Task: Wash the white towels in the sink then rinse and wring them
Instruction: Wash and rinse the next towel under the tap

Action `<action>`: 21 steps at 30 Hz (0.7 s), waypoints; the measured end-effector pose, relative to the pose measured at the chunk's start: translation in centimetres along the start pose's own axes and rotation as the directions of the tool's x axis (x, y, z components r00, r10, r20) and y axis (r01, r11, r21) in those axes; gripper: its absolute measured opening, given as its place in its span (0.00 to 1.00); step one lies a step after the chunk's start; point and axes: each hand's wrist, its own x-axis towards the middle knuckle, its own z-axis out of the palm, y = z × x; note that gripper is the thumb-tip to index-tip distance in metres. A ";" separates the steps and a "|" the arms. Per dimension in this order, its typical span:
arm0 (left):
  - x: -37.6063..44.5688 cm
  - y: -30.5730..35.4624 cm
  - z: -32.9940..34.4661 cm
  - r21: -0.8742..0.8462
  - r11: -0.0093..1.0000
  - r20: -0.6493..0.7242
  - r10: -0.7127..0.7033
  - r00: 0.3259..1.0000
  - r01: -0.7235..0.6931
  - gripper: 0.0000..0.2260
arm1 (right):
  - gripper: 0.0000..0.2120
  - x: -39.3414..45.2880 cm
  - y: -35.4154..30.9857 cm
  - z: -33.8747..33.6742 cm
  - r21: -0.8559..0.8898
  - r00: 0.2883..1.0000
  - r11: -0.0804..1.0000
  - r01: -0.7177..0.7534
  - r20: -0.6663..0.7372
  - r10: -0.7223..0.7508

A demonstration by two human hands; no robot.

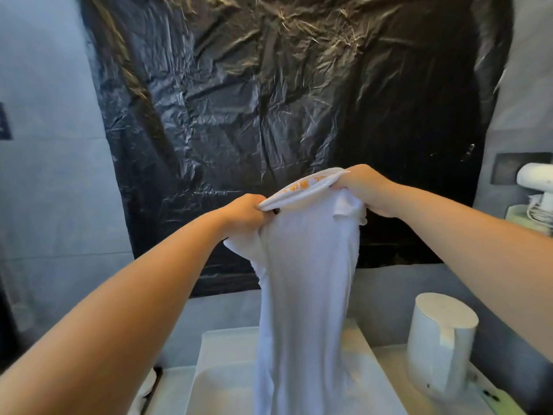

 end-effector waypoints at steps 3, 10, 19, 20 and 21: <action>-0.4 -0.3 0.3 -0.149 0.988 -0.053 0.036 0.998 -0.043 0.09 | 0.08 -0.9 -0.5 0.4 -0.085 0.980 0.977 0.195 -0.017 -0.197; -2.7 -3.6 4.5 0.415 0.910 0.391 -0.188 0.901 0.009 0.11 | 0.14 -5.1 3.3 3.7 -0.777 0.848 0.427 0.462 0.528 0.044; -4.7 -11.3 13.0 0.037 0.982 0.349 -0.188 0.918 0.187 0.10 | 0.13 -5.7 12.3 9.3 -0.742 0.831 0.564 0.361 0.531 0.166; -5.4 -11.9 13.4 -0.133 0.960 0.297 -0.197 0.934 0.245 0.09 | 0.15 -5.8 12.7 9.2 -0.695 0.856 0.661 0.283 0.494 0.152; -6.2 -12.3 14.2 -0.276 0.917 0.279 -0.210 0.937 0.288 0.07 | 0.15 -5.9 13.4 9.3 -0.625 0.874 0.755 0.195 0.460 0.155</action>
